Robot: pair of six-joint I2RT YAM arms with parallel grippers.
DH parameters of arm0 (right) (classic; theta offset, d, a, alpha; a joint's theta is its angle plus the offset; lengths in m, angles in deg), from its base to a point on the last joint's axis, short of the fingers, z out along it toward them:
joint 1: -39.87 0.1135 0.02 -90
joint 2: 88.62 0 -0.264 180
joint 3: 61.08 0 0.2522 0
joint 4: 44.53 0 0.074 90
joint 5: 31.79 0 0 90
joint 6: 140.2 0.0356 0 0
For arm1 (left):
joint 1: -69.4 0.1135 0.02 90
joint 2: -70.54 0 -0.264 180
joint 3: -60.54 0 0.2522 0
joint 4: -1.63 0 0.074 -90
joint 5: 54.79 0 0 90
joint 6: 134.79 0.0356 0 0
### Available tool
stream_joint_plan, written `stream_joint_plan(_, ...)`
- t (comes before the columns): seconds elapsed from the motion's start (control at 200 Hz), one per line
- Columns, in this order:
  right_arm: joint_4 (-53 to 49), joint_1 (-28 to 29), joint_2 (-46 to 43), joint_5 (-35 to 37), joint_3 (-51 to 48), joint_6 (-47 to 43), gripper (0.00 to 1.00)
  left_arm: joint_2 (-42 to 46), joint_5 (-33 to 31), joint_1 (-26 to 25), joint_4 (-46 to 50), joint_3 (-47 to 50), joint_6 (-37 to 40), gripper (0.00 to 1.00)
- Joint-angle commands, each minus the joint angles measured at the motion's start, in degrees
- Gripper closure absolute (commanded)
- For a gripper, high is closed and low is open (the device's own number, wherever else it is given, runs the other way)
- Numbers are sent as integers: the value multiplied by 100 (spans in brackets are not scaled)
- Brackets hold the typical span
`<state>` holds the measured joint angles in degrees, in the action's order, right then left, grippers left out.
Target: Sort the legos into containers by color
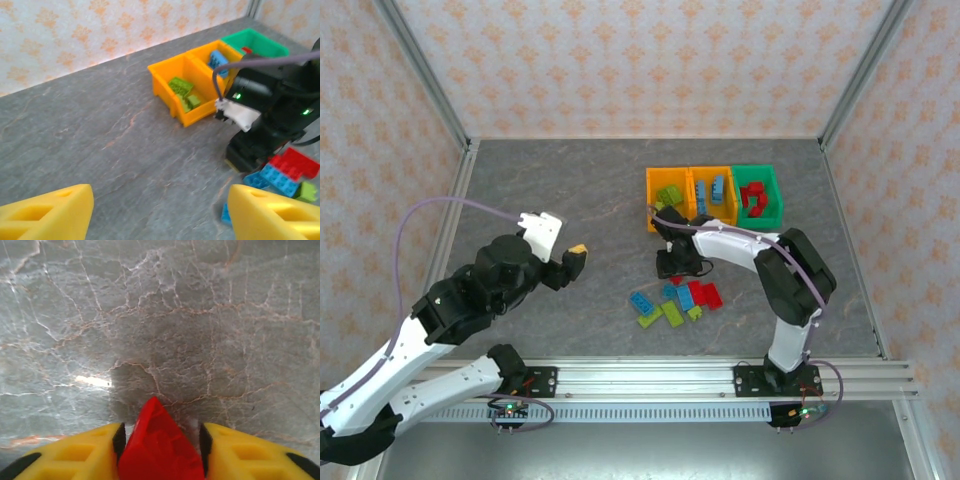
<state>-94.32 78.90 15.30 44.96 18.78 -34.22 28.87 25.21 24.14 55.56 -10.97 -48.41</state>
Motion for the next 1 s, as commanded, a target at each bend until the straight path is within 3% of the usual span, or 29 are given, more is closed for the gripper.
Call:
stream_joint_plan(0.0,-93,35,-44,525,2,66,69,36,-210,52,58,173,526,20)
stream_joint_plan(0.19,7,26,-413,771,-140,300,85,106,868,78,177,335,924,1)
stream_joint_plan(0.37,480,-225,-1464,987,-476,726,90,89,1830,122,256,342,1221,0)
stream_joint_plan(0.49,783,-861,-2319,1281,-697,992,90,46,2047,150,277,343,1277,0)
stream_joint_plan(0.621,1152,-2070,-2836,1413,-750,1122,90,-60,1977,197,325,323,1290,0)
stream_joint_plan(0.716,1507,-2864,-2588,1561,-585,970,90,-151,1929,249,367,306,1254,0)
stream_joint_plan(0.831,1691,-3596,-1499,1396,25,813,90,-278,1767,304,431,304,1223,0)
stream_joint_plan(0.991,1350,-3981,-47,676,1175,821,85,-376,1748,324,501,270,1223,0)
